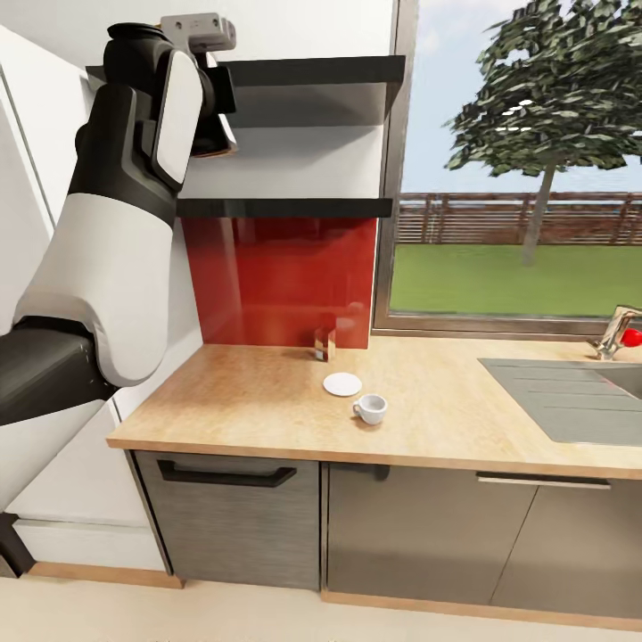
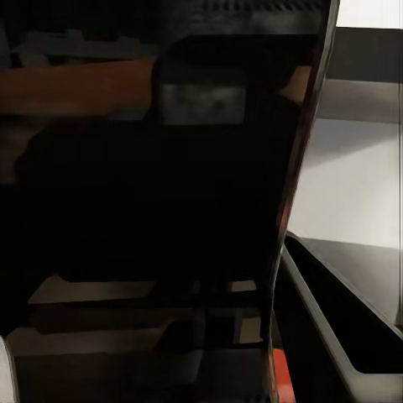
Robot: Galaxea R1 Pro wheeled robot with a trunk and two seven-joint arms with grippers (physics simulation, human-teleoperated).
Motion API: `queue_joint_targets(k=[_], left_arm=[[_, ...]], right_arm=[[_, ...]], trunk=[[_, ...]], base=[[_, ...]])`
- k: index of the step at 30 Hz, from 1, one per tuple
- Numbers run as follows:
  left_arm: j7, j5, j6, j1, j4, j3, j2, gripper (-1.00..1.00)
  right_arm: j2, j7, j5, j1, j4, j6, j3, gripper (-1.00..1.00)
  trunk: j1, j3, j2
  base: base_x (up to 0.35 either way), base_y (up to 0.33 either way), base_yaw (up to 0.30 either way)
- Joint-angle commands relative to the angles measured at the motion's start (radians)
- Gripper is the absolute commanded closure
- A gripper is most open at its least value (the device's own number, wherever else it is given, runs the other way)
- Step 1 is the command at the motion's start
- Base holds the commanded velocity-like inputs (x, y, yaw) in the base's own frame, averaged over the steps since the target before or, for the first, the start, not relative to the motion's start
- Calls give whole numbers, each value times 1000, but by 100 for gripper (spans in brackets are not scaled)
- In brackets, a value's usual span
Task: Set up a coffee station on the kitchen countertop: keep the coffee maker on the countertop, move the bottle of coffee from the kitchen shelf to the counter next to the coffee maker, place a paper coffee filter on top of the coffee maker, put the saucer next to the coffee maker with the coffee cup on the saucer, and place the electric kettle next to the coffee maker.
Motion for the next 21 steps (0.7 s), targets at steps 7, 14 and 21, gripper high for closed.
queue_joint_targets(k=[7,14,21], left_arm=[[-21,36,3,-1,-5,2,0,100],[-22,189,0,129,-188,0,0,100],[-23,200,5,314,-422,-30,0,100]], right_arm=[[-72,3,-395,-9,-158,1,0,-100],[-82,5,-565,-11,-319,8,0,-100],[-78,6,-574,-6,-327,9,1,-100]], trunk=[[0,-1,-1],[0,-1,-1],[0,-1,-1]], base=[[-1,0,0],[0,0,0],[0,0,0]])
